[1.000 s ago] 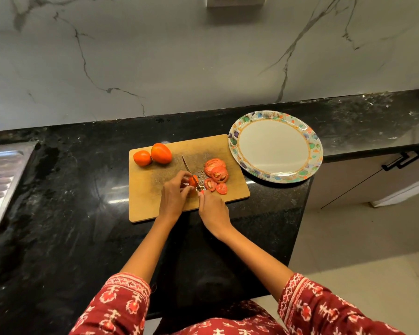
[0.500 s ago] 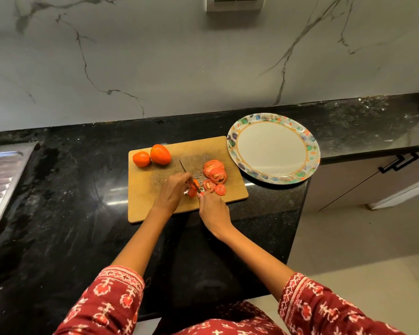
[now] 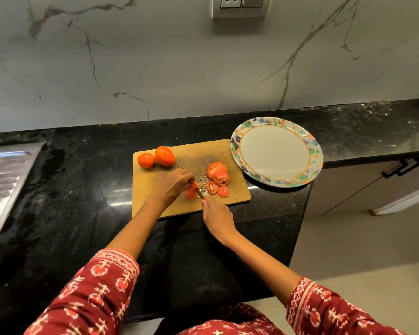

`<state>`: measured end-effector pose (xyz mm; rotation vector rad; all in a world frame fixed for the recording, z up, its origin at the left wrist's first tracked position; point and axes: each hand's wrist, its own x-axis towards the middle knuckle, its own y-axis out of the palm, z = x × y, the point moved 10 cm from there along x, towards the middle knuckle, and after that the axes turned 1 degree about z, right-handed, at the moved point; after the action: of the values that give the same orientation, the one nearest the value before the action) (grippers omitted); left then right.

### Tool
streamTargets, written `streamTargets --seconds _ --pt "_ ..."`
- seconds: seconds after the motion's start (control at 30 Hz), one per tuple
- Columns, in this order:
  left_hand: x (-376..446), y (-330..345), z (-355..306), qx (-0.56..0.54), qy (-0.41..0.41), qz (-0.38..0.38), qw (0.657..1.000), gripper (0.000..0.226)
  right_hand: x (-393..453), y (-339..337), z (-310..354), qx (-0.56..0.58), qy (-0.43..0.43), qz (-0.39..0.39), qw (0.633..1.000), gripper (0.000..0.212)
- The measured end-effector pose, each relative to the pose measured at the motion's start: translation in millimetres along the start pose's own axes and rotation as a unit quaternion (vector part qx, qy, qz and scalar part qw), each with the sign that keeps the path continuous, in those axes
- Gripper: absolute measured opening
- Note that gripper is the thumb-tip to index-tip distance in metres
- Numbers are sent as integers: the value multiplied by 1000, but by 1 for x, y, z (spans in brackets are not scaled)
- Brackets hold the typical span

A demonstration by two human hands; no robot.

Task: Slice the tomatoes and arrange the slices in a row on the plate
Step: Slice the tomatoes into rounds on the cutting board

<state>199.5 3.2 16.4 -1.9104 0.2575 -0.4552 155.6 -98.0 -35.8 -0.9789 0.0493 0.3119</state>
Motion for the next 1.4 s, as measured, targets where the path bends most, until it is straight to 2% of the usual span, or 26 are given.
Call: streamTargets --seconds 0.33,0.53,1.03,1.2,1.4 --pt "5 1 8 -8 -42 -21 999 4 2 3 -7 65 40 9 997 38" --pt "10 6 -2 -25 -35 -26 999 6 21 1 -1 90 53 9 995 39" --pt "13 -6 14 -57 -79 -95 991 8 15 12 -12 121 66 26 990 38" --pt "8 -3 19 -101 -120 -127 979 7 15 -1 -14 78 51 15 996 38" --pt "-15 3 29 -157 -154 -145 965 10 7 -2 -1 -78 -7 -7 997 38"
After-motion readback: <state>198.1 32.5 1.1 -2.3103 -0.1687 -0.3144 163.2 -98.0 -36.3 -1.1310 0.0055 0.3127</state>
